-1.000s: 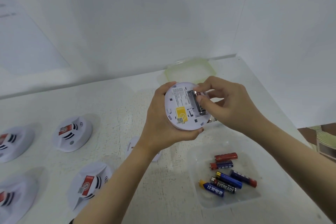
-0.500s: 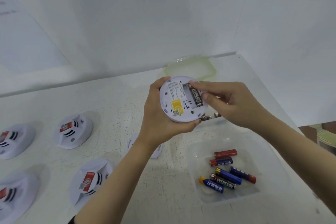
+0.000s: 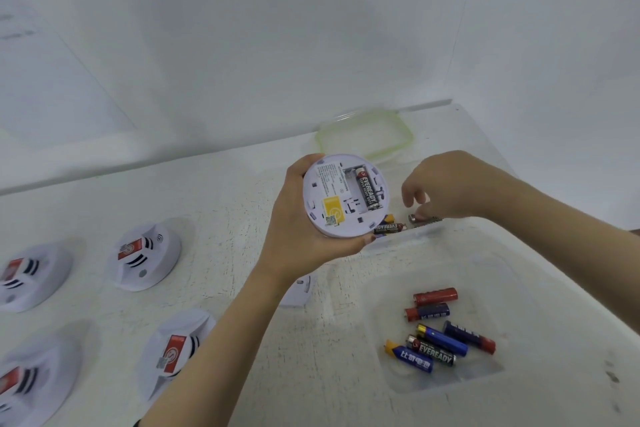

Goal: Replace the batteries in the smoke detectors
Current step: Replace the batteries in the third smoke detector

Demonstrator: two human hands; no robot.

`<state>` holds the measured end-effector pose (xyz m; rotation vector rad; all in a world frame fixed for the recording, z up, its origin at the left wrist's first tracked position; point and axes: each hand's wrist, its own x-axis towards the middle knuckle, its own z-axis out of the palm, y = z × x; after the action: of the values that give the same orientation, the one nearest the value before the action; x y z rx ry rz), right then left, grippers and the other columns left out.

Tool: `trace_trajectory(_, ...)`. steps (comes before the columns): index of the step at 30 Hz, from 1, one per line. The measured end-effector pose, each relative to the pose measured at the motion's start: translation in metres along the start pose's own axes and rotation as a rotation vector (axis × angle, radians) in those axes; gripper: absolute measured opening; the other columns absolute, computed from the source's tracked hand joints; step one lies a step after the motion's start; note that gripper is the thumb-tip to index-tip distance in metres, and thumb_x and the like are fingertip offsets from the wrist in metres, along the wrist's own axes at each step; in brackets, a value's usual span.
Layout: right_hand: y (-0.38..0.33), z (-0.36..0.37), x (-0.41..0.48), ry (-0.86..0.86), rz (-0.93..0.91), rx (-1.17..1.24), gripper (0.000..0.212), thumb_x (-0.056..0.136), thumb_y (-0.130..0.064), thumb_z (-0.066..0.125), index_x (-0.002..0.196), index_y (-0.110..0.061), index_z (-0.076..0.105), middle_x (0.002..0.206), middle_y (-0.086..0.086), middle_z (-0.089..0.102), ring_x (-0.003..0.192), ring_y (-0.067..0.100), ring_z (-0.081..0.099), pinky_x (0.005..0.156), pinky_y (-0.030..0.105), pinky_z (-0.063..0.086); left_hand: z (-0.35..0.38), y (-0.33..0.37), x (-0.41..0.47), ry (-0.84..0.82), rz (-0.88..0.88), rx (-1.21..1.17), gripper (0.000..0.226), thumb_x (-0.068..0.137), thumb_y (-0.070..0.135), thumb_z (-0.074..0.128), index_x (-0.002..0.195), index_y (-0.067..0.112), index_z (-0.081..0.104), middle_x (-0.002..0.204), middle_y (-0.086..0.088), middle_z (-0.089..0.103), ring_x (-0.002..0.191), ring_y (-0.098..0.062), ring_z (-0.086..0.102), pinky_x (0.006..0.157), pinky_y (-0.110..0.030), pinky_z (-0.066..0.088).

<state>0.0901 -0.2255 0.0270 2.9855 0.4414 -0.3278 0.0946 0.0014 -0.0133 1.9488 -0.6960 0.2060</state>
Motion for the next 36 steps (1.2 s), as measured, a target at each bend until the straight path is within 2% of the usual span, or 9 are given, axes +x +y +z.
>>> trace_trajectory(4, -0.001, 0.004, 0.005, 0.038, -0.009, 0.028, 0.019, 0.090, -0.028, 0.052, 0.105, -0.029, 0.063, 0.104, -0.013, 0.062, 0.099, 0.009, 0.053, 0.075, 0.022, 0.036, -0.001, -0.001, 0.000, 0.007, -0.002, -0.011, 0.086, 0.051, 0.044, 0.081, 0.121, 0.038, 0.032, 0.116, 0.042, 0.044, 0.110, 0.014, 0.049, 0.086, -0.003, 0.041)
trace_trajectory(11, 0.002, 0.008, 0.006, 0.161, -0.029, 0.191, 0.019, 0.087, -0.027, 0.055, 0.103, -0.030, 0.065, 0.092, -0.015, 0.066, 0.081, -0.004, 0.051, 0.072, 0.020, 0.037, 0.000, 0.000, -0.004, 0.020, -0.011, -0.001, 0.088, 0.051, 0.045, 0.081, 0.123, 0.034, 0.032, 0.117, 0.029, 0.046, 0.110, 0.013, 0.048, 0.086, -0.004, 0.041)
trace_trajectory(14, 0.004, -0.005, -0.003, 0.328, -0.001, 0.422, 0.010, 0.078, -0.022, 0.064, 0.086, -0.028, 0.067, 0.078, -0.018, 0.066, 0.068, -0.014, 0.050, 0.059, 0.016, 0.033, -0.001, 0.002, -0.005, 0.031, -0.023, -0.007, 0.086, 0.051, 0.048, 0.080, 0.121, 0.038, 0.032, 0.116, 0.030, 0.046, 0.109, 0.013, 0.049, 0.087, -0.005, 0.042)
trace_trajectory(18, -0.011, -0.023, -0.026, 0.681, 0.029, 0.615, 0.010, 0.077, -0.019, 0.067, 0.084, -0.025, 0.066, 0.078, -0.020, 0.064, 0.060, 0.011, 0.053, 0.062, 0.025, 0.043, -0.003, 0.003, -0.007, 0.043, -0.030, -0.011, 0.085, 0.051, 0.048, 0.081, 0.120, 0.038, 0.032, 0.117, 0.031, 0.046, 0.110, 0.012, 0.050, 0.086, -0.005, 0.042)
trace_trajectory(22, -0.040, -0.029, -0.042, 0.921, -0.090, 0.560, 0.012, 0.079, -0.017, 0.067, 0.090, -0.020, 0.066, 0.081, -0.015, 0.064, 0.062, 0.011, 0.044, 0.062, 0.022, 0.040, -0.004, 0.008, -0.008, 0.052, -0.026, -0.028, 0.084, 0.050, 0.046, 0.080, 0.119, 0.038, 0.033, 0.116, 0.026, 0.048, 0.108, 0.013, 0.050, 0.084, -0.003, 0.041)
trace_trajectory(24, -0.053, -0.025, -0.045, 0.947, -0.179, 0.440, 0.010, 0.079, -0.015, 0.065, 0.089, -0.015, 0.068, 0.080, -0.008, 0.065, 0.065, 0.005, 0.042, 0.063, 0.023, 0.039, -0.004, 0.009, -0.010, 0.060, -0.035, -0.058, 0.084, 0.050, 0.041, 0.083, 0.119, 0.036, 0.035, 0.115, 0.023, 0.052, 0.107, 0.012, 0.053, 0.083, -0.004, 0.042)
trace_trajectory(27, -0.066, -0.011, -0.044, 0.970, -0.268, 0.241, 0.008, 0.081, -0.014, 0.064, 0.087, -0.011, 0.069, 0.081, 0.002, 0.068, 0.068, 0.020, 0.057, 0.059, 0.034, 0.043, -0.006, 0.012, -0.014, 0.065, -0.028, -0.095, 0.087, 0.050, 0.029, 0.089, 0.119, 0.033, 0.036, 0.113, 0.016, 0.056, 0.106, 0.009, 0.056, 0.083, -0.006, 0.043)
trace_trajectory(32, -0.076, 0.005, -0.044, 0.947, -0.316, 0.273, 0.013, 0.085, -0.021, 0.065, 0.091, -0.013, 0.073, 0.090, 0.001, 0.070, 0.076, 0.021, 0.061, 0.064, 0.033, 0.043, -0.012, 0.013, -0.025, 0.029, -0.010, -0.141, 0.088, 0.054, -0.009, 0.088, 0.116, 0.025, 0.036, 0.114, 0.011, 0.053, 0.105, 0.012, 0.056, 0.081, -0.005, 0.045)
trace_trajectory(36, -0.084, 0.007, -0.046, 0.913, -0.251, 0.557, 0.020, 0.085, -0.033, 0.061, 0.098, -0.024, 0.074, 0.117, 0.003, 0.062, 0.099, 0.015, 0.053, 0.084, 0.024, 0.040, -0.021, 0.017, -0.033, 0.070, 0.013, -0.105, 0.092, 0.050, 0.018, 0.092, 0.120, 0.032, 0.034, 0.113, 0.035, 0.053, 0.107, 0.011, 0.055, 0.082, -0.005, 0.044)
